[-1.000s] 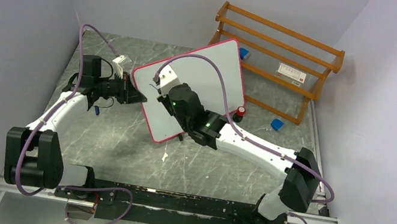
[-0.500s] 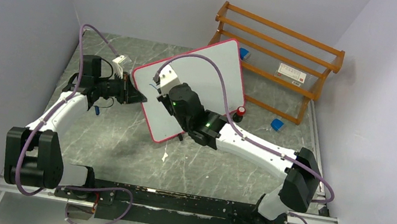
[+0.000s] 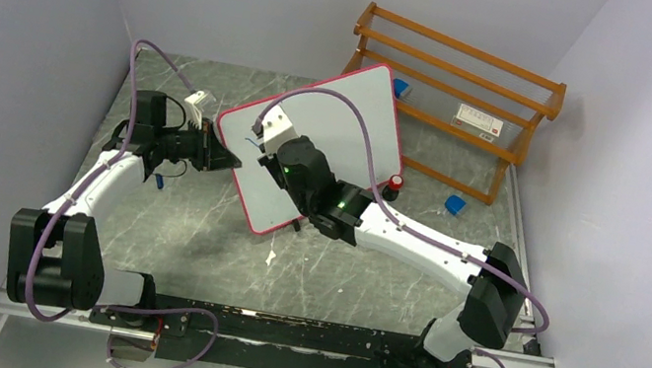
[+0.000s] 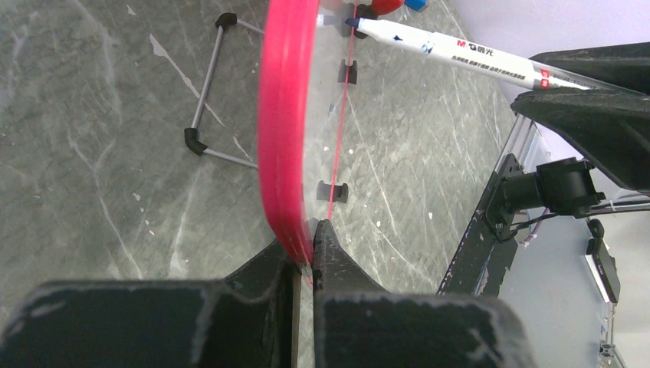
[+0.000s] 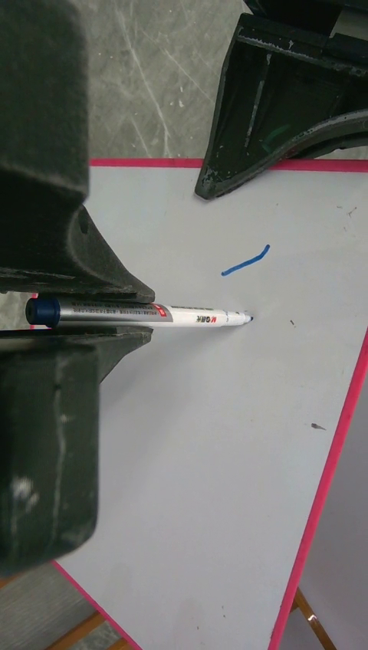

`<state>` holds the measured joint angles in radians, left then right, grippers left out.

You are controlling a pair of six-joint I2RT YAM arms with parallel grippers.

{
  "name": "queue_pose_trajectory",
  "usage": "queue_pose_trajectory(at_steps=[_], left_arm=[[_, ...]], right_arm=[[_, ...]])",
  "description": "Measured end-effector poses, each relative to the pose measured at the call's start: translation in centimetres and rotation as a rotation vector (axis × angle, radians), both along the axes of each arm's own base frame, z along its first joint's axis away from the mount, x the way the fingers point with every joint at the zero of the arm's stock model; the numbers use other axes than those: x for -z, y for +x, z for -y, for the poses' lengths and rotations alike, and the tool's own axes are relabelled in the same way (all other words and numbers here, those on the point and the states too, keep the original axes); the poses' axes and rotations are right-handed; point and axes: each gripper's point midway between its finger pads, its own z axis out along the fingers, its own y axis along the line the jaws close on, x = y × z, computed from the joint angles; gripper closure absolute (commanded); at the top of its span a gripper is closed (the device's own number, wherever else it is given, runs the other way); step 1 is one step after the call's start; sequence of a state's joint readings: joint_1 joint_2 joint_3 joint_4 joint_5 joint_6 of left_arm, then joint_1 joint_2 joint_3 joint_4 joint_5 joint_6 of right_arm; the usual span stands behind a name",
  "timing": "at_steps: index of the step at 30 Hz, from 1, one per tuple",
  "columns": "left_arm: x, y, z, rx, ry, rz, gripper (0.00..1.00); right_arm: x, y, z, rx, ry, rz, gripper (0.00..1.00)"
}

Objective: Write a sentence on the whiteboard

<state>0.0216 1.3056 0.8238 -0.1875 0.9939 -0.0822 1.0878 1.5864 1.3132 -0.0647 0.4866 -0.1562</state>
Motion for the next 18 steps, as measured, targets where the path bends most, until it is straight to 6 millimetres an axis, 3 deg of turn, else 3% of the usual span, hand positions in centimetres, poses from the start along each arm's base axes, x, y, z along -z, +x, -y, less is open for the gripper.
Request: queue_pose_trajectory(at_steps=[18], left_arm=[[0.01, 0.01, 0.0, 0.0, 0.0, 0.0, 0.95]], right_arm=[[0.19, 0.06, -0.33, -0.006, -0.007, -0.007, 1.0]])
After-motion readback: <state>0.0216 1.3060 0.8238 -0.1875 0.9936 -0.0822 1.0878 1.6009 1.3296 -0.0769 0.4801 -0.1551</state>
